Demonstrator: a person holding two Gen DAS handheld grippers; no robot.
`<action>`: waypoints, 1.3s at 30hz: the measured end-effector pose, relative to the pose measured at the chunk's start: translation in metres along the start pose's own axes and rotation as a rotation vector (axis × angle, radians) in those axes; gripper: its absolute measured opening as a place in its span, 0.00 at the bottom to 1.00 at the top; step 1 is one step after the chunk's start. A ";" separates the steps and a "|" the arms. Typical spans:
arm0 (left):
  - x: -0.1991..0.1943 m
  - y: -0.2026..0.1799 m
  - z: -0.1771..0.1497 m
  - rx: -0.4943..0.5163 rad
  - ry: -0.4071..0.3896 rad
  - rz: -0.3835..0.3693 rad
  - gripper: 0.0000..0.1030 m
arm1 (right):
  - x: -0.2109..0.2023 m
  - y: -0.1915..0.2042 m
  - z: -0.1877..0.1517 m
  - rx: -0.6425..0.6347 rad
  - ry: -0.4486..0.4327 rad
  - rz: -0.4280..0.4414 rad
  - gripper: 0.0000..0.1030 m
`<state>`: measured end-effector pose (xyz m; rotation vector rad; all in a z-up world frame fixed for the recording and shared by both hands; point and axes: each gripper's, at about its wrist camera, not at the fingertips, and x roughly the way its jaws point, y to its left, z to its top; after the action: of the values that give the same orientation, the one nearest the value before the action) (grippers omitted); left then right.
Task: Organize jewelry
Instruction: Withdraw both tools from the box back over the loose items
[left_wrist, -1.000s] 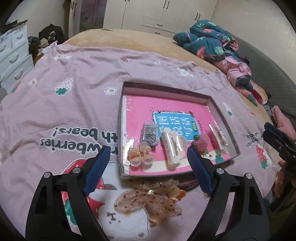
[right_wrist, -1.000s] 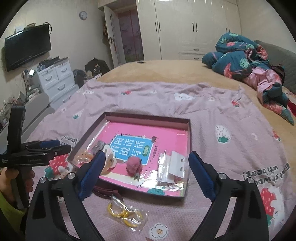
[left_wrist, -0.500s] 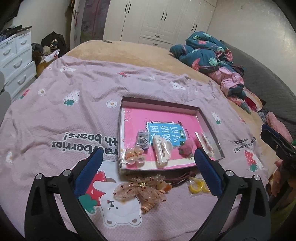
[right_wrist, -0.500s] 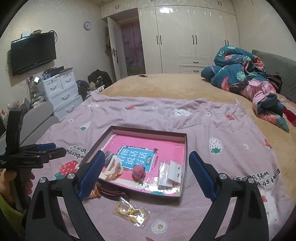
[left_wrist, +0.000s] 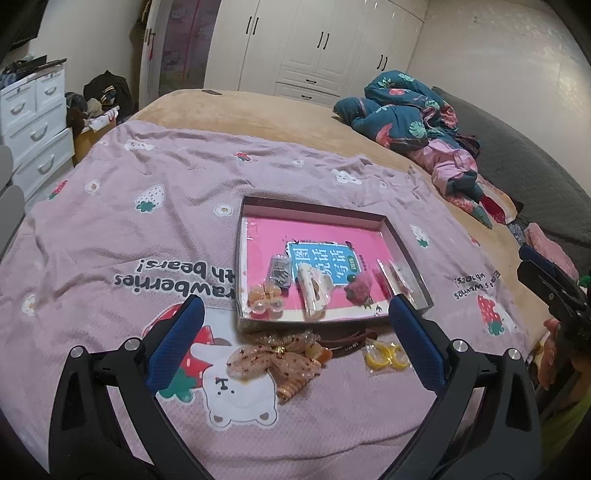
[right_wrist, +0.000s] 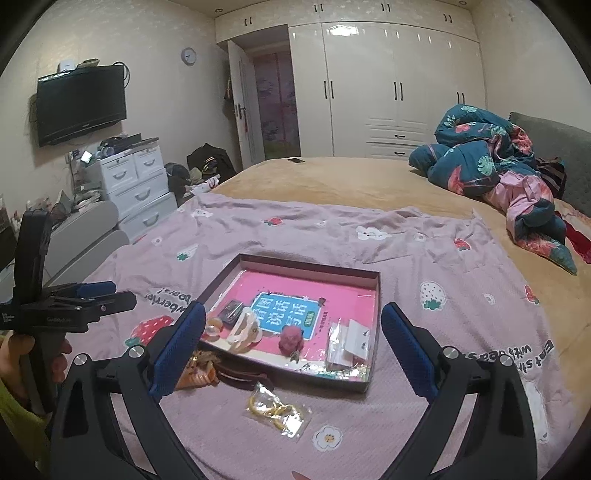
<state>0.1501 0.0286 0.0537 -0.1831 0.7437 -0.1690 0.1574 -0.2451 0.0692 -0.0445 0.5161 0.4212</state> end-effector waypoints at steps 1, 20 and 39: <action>-0.001 0.000 -0.002 0.003 0.000 0.001 0.91 | -0.001 0.002 -0.001 -0.003 0.002 0.003 0.92; -0.013 -0.009 -0.038 0.047 0.028 0.023 0.91 | -0.007 0.021 -0.039 -0.049 0.076 0.034 0.92; 0.013 -0.003 -0.082 0.085 0.147 0.046 0.91 | 0.017 0.018 -0.087 -0.041 0.194 0.027 0.92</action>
<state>0.1034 0.0138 -0.0136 -0.0727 0.8845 -0.1709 0.1227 -0.2353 -0.0140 -0.1190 0.6997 0.4562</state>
